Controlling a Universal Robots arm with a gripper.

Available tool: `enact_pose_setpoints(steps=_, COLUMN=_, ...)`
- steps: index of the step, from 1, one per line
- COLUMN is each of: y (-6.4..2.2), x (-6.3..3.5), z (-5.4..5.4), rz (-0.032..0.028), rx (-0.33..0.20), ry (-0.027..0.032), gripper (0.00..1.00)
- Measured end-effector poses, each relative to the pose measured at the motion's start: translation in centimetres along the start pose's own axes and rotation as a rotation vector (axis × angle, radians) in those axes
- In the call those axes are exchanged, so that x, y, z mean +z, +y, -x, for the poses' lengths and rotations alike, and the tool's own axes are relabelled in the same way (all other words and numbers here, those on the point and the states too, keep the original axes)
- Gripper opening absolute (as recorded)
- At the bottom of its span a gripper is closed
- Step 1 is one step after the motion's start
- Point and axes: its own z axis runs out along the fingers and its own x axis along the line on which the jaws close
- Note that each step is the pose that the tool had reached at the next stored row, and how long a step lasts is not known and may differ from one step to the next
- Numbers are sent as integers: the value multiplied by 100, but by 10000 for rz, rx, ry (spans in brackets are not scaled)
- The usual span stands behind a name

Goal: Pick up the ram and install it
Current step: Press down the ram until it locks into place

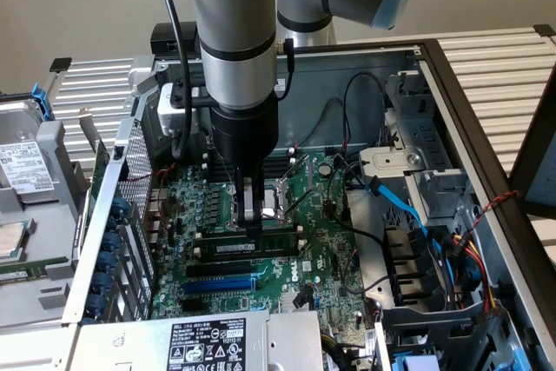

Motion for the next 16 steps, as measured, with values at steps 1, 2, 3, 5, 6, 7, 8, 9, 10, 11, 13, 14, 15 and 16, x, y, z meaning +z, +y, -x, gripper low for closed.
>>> enact_pose_setpoints(steps=1, y=0, x=1, z=0, rz=0, rx=8, ry=0, gripper=11)
enact_pose_setpoints(steps=2, y=0, x=1, z=0, rz=0, rx=12, ry=0, gripper=11)
enact_pose_setpoints(steps=3, y=0, x=2, z=0, rz=0, rx=12, ry=0, gripper=11)
enact_pose_setpoints(steps=5, y=0, x=2, z=0, rz=0, rx=13, ry=0, gripper=11)
enact_pose_setpoints(steps=6, y=0, x=2, z=0, rz=0, rx=13, ry=1, gripper=11)
enact_pose_setpoints(steps=7, y=0, x=9, z=1, rz=-3, rx=13, ry=-3, gripper=11)
enact_pose_setpoints(steps=8, y=0, x=17, z=0, rz=-2, rx=13, ry=-3, gripper=11)
enact_pose_setpoints(steps=9, y=0, x=16, z=0, rz=-1, rx=13, ry=-1, gripper=11)
enact_pose_setpoints(steps=10, y=0, x=16, z=0, rz=-1, rx=13, ry=-1, gripper=11)
enact_pose_setpoints(steps=11, y=0, x=16, z=0, rz=-1, rx=13, ry=0, gripper=11)
enact_pose_setpoints(steps=13, y=0, x=16, z=0, rz=-1, rx=13, ry=0, gripper=11)
enact_pose_setpoints(steps=14, y=0, x=16, z=0, rz=0, rx=13, ry=1, gripper=11)
enact_pose_setpoints(steps=15, y=0, x=19, z=0, rz=0, rx=13, ry=1, gripper=11)
enact_pose_setpoints(steps=16, y=0, x=27, z=0, rz=-1, rx=13, ry=-1, gripper=11)
